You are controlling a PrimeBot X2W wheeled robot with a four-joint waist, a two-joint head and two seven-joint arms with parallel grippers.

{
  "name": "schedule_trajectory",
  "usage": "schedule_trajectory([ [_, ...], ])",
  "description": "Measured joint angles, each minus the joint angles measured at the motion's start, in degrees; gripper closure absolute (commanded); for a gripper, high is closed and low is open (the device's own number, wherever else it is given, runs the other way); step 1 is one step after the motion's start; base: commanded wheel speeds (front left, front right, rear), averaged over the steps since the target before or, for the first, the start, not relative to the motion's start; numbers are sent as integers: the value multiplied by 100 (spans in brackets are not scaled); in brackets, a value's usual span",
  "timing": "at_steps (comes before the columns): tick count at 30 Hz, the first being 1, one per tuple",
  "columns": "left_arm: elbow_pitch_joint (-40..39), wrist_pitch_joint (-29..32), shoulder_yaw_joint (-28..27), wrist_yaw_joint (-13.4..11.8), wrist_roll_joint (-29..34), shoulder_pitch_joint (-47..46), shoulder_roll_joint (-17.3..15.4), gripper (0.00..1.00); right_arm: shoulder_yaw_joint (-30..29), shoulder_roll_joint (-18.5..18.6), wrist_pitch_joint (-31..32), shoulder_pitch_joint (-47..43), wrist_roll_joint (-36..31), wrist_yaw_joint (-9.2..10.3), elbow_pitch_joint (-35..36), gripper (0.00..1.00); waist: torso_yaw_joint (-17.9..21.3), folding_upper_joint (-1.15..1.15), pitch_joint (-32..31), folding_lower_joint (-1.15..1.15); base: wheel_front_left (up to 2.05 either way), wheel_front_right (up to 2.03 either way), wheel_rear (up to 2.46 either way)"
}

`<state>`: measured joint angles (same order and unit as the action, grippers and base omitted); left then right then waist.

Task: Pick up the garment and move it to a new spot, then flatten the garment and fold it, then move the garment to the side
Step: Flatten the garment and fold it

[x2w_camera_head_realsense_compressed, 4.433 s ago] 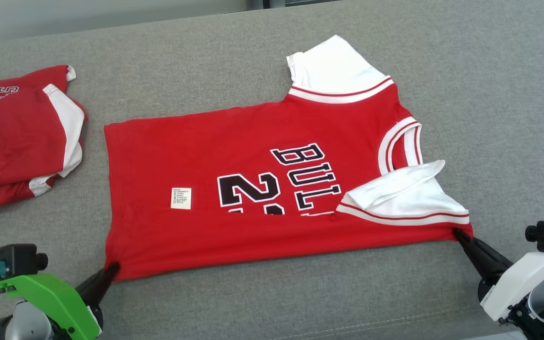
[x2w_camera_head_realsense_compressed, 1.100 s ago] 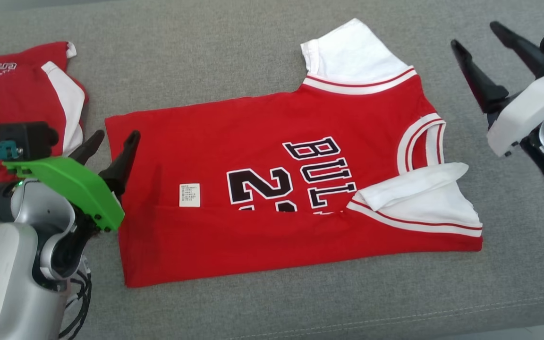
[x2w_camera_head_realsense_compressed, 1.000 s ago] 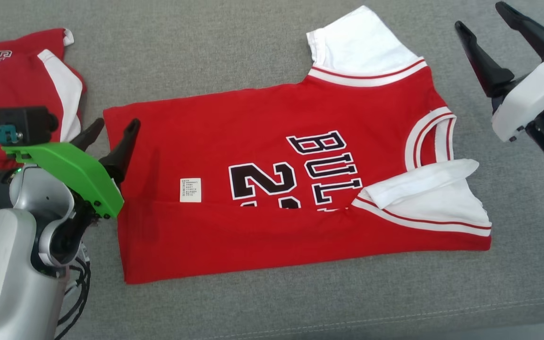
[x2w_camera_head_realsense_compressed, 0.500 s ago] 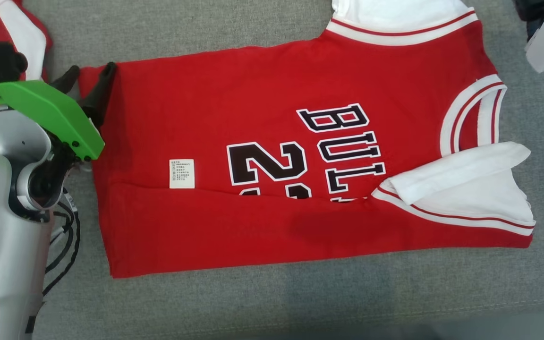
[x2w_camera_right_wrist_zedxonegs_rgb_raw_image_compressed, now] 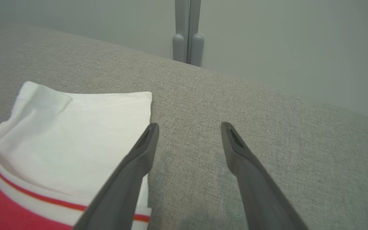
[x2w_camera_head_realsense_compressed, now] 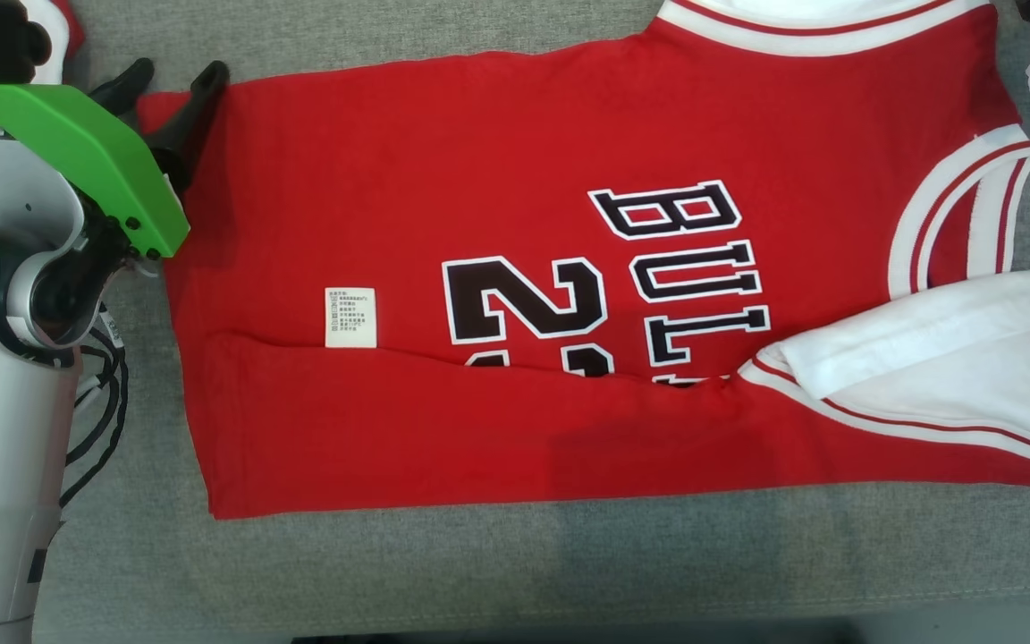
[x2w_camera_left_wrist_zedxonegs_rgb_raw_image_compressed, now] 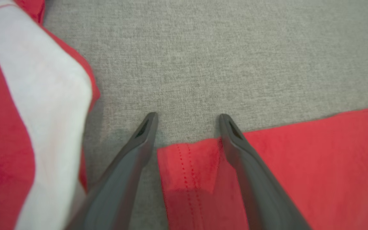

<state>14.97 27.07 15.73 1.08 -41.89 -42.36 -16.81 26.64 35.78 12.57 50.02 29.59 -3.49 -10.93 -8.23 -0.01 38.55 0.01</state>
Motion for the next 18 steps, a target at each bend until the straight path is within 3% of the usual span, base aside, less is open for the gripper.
schedule_trajectory([
  [11, 86, 389, 204, 252, -32, -52, -13, 1, 152, -22, -94, 40, -85, -105, -334, 0, -224, 0, -116, 0, 0, 0, 0],
  [12, 96, 423, 192, 252, -43, -53, -19, 8, 178, -34, -93, 55, -85, -111, -350, 0, -241, 0, -129, 0, 0, 0, 0],
  [13, 104, 449, 188, 252, -63, -53, -21, 24, 203, -60, -93, 83, -85, -131, -369, 0, -254, 0, -142, 0, 0, 0, 0],
  [14, 112, 472, 188, 252, -80, -53, -22, 33, 227, -92, -93, 125, -86, -154, -386, 0, -265, 0, -150, 0, 0, 0, 0],
  [15, 112, 490, 186, 253, -98, -53, -22, 51, 247, -126, -93, 162, -89, -155, -396, 0, -274, 0, -155, 0, 0, 0, 0],
  [17, 115, 516, 185, 254, -142, -54, -16, 58, 318, -160, -87, 263, -92, -182, -454, 0, -298, 0, -154, 0, 0, 0, 0],
  [18, 115, 517, 185, 265, -171, -54, -14, 84, 331, -160, -85, 285, -92, -200, -481, 0, -306, 0, -151, 0, 0, 0, 0],
])
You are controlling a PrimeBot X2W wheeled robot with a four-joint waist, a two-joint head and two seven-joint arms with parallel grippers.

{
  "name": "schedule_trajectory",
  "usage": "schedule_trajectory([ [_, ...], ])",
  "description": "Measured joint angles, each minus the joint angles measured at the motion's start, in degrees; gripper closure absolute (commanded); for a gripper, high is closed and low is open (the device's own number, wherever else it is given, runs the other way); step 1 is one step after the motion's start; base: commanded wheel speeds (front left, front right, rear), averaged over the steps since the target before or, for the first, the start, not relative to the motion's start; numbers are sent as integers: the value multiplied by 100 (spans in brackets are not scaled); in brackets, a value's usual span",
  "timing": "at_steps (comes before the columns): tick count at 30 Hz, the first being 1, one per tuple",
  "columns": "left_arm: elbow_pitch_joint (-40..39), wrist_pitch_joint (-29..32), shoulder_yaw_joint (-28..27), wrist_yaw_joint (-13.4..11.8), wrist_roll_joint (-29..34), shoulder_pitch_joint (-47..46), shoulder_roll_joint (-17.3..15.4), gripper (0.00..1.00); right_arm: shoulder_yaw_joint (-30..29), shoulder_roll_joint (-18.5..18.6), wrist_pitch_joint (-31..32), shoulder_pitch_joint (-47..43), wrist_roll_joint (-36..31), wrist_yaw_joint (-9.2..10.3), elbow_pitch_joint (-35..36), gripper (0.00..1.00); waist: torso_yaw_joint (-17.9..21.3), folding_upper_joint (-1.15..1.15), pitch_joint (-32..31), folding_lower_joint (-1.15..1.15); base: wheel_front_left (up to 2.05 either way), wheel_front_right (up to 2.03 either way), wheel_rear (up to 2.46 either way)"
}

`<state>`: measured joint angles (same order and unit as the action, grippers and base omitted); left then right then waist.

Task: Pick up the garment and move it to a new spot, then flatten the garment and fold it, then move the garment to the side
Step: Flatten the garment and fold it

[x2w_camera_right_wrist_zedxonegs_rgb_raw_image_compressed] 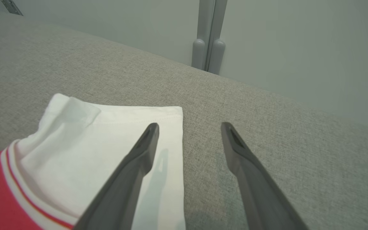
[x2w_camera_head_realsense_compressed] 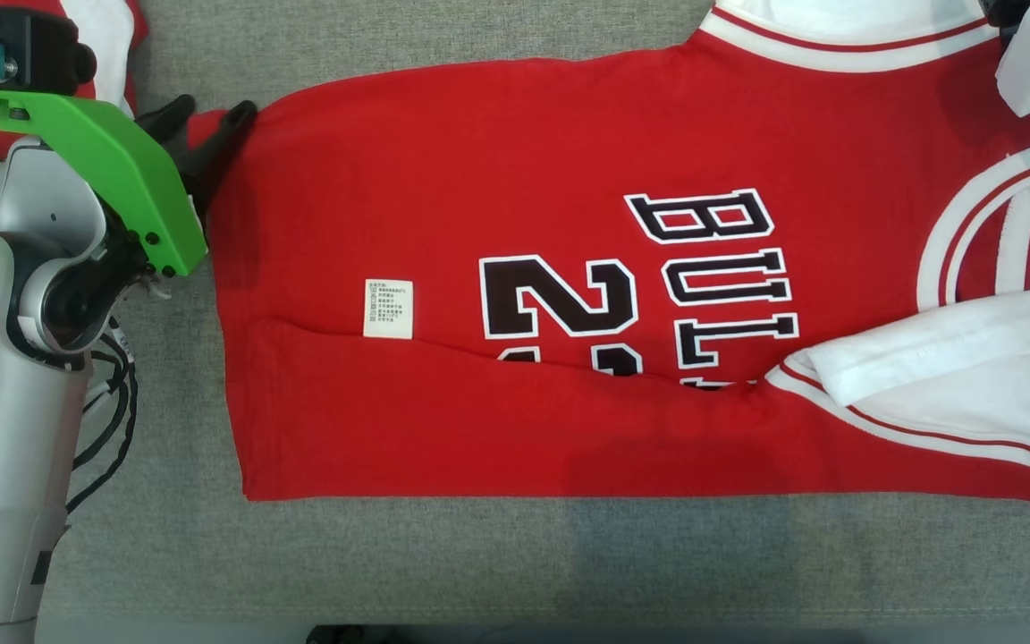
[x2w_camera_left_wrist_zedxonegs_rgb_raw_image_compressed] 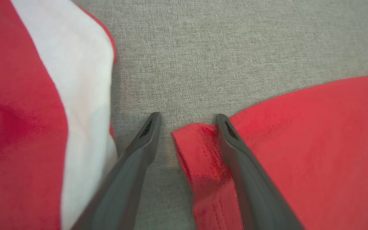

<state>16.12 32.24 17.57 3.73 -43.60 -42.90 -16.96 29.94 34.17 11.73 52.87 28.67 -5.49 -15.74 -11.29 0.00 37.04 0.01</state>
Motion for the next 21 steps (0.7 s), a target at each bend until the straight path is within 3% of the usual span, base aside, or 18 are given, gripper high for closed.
schedule_trajectory([
  [1, 1, 2, 5, 31, -11, 0, 0, 100, 12, -4, 22, 24, 0, -3, -35, 0, -8, 0, 4, 0, 0, 0, 0],
  [5, -3, 5, 7, 36, -40, -3, 43, 100, 67, -43, 101, 122, -18, -5, -188, 0, -47, 0, 27, 0, 0, 0, 0],
  [7, -4, 4, -1, 36, -64, -3, 64, 56, 78, -66, 103, 137, -18, -5, -222, 0, -58, 0, 34, 0, 0, 0, 0],
  [9, -10, 3, -3, 37, -69, -14, 88, 40, 115, -142, 119, 194, -16, -9, -290, 0, -81, 0, 47, 0, 0, 0, 0],
  [10, -15, 3, -4, 44, -92, -25, 107, 9, 134, -181, 120, 215, -15, -14, -310, 0, -93, 0, 52, 0, 0, 0, 0],
  [11, -23, -1, -9, 73, -124, -40, 126, 0, 167, -212, 129, 228, -15, -18, -330, 0, -104, 0, 58, 0, 0, 0, 0],
  [21, -35, -1, -34, 111, -213, -85, 209, 0, 294, -337, 169, 330, -15, -59, -586, 0, -185, 0, 103, 0, 0, 0, 0],
])
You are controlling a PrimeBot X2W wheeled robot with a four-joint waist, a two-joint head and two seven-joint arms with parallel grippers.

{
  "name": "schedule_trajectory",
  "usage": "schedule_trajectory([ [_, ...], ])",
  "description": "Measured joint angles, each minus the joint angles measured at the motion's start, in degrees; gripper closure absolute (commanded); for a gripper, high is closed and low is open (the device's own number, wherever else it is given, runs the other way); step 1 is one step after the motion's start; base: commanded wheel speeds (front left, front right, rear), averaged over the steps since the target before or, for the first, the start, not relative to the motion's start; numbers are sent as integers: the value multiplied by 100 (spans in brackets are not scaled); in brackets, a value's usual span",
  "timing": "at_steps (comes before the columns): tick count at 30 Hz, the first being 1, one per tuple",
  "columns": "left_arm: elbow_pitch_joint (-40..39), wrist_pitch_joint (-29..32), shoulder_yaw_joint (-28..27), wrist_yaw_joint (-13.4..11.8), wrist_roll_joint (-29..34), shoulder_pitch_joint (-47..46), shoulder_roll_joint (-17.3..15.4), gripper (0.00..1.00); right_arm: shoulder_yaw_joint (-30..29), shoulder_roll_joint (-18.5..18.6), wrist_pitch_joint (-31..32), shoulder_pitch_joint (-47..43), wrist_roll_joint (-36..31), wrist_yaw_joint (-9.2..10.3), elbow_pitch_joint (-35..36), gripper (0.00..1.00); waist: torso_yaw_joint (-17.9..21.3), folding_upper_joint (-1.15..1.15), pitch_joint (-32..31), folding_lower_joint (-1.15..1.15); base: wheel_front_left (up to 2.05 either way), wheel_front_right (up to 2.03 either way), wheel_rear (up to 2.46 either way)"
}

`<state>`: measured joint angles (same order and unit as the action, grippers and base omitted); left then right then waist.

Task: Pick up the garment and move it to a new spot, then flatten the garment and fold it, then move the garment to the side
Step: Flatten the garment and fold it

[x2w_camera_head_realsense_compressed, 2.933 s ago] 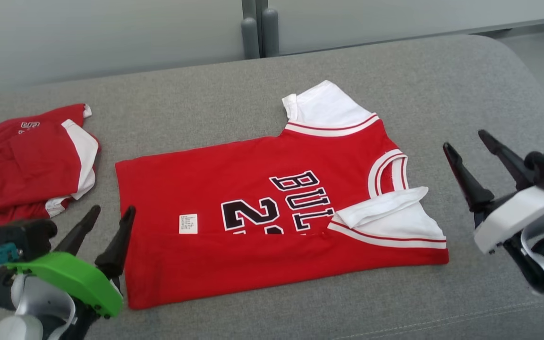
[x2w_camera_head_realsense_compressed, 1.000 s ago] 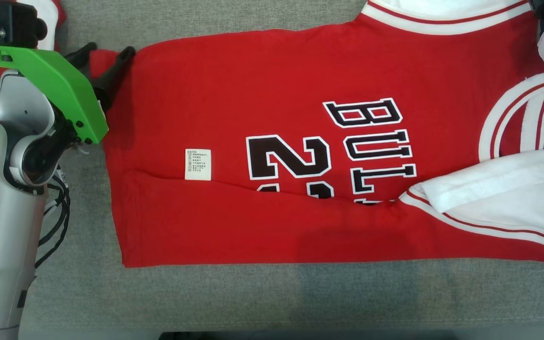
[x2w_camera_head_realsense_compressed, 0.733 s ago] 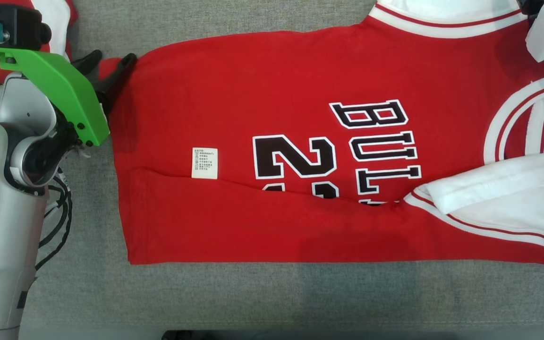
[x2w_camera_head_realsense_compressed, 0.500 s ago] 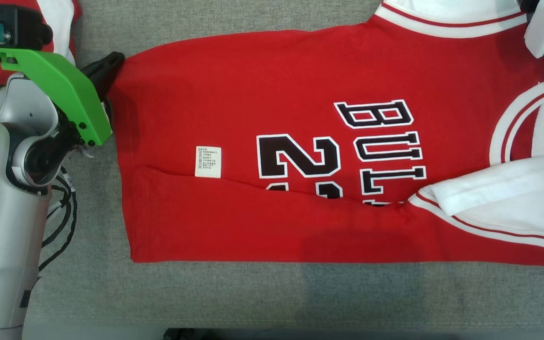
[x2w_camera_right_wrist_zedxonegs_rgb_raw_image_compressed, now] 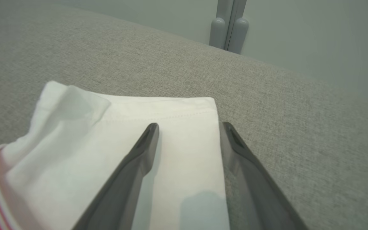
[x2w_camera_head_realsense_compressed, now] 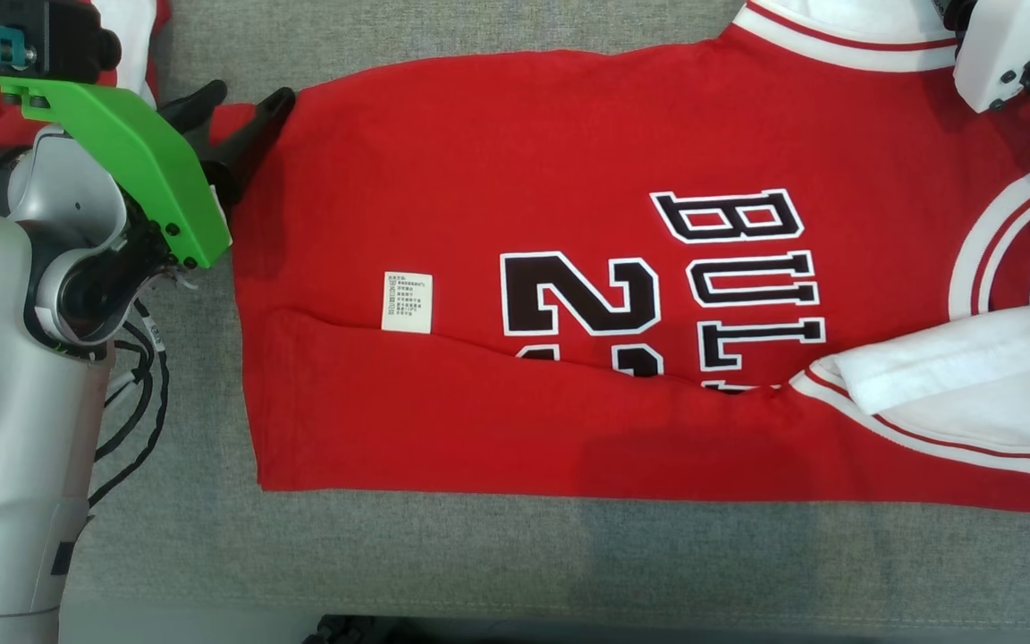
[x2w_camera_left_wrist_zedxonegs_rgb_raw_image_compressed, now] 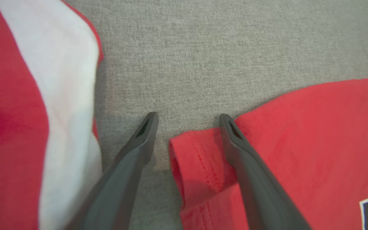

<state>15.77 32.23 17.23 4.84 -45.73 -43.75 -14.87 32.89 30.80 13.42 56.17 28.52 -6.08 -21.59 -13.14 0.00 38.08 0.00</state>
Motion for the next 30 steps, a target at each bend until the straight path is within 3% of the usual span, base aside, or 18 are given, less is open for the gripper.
schedule_trajectory([
  [30, -238, 287, -219, 2, -509, 243, -38, 0, 197, -13, -138, 85, 29, -48, -500, 0, -90, 0, -112, -1, 0, 0, 0],
])
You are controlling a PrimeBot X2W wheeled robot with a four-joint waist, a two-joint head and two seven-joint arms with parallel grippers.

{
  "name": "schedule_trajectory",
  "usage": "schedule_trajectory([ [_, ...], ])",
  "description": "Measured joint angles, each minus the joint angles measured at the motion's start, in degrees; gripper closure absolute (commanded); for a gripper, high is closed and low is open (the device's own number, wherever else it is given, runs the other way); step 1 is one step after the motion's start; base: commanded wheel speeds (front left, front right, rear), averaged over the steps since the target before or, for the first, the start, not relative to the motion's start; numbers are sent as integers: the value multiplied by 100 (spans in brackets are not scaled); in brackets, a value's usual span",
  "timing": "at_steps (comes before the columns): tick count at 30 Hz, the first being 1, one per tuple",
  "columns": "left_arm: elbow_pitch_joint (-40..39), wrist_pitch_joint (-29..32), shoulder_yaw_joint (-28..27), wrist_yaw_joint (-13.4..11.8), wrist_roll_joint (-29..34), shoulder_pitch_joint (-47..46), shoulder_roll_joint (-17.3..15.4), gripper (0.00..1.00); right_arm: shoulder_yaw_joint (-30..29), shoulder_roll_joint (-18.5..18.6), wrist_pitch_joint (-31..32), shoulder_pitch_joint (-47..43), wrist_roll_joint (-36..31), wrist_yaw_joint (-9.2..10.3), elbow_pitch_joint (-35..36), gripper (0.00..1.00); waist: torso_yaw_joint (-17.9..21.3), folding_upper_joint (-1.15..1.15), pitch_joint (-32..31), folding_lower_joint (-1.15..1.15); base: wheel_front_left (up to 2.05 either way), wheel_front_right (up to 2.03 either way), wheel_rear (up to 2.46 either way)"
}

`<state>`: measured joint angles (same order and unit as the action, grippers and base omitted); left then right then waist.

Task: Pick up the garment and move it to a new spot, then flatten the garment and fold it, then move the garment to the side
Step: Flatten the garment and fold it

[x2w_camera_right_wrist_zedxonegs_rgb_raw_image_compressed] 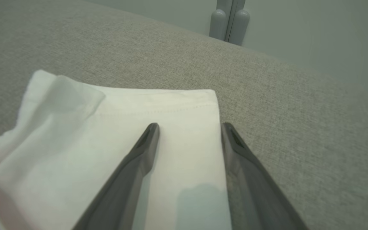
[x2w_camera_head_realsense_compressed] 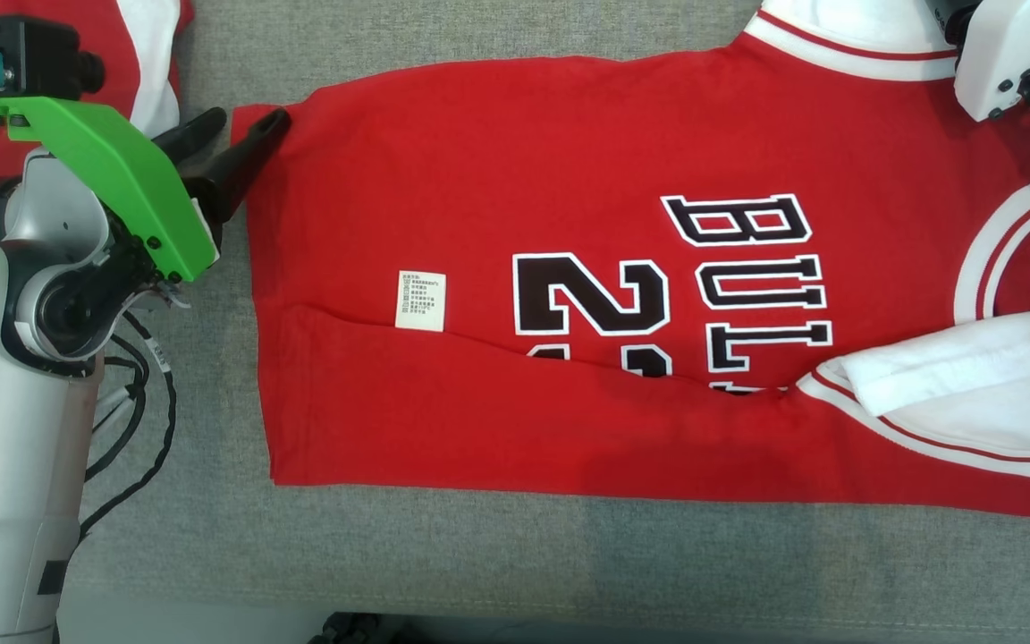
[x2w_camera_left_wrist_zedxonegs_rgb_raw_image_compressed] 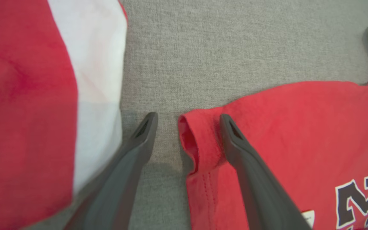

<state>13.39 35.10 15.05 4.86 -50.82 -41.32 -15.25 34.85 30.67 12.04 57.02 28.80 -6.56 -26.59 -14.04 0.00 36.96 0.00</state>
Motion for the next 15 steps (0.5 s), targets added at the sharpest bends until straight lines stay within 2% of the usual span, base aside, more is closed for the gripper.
schedule_trajectory([
  [4, -37, 15, 9, -1, 0, 18, -8, 0, 29, 1, -40, 17, 0, -43, -21, 0, -1, 0, 17, 0, 0, 0, 0],
  [5, -42, 15, 9, -4, 0, 19, -8, 19, 35, 0, -40, 30, 0, -46, -27, 0, 1, 0, 22, 0, 0, 0, 0],
  [6, -47, 15, 9, -7, -1, 20, -7, 55, 42, 0, -40, 45, 0, -46, -31, 0, 3, 0, 27, 0, 0, 0, 0],
  [7, -57, 18, 13, -7, -2, 21, -7, 84, 46, -2, -40, 58, 0, -46, -34, 0, 7, 0, 32, 0, 0, 0, 0],
  [8, -74, 19, 23, -7, -2, 22, -7, 100, 51, -5, -40, 66, 1, -47, -36, 0, 11, 0, 38, 0, 0, 0, 0],
  [15, -148, 69, 98, 13, -3, 26, -4, 100, 76, 0, -60, 125, 8, -48, -86, 0, 29, 0, 66, 0, 0, 0, 0],
])
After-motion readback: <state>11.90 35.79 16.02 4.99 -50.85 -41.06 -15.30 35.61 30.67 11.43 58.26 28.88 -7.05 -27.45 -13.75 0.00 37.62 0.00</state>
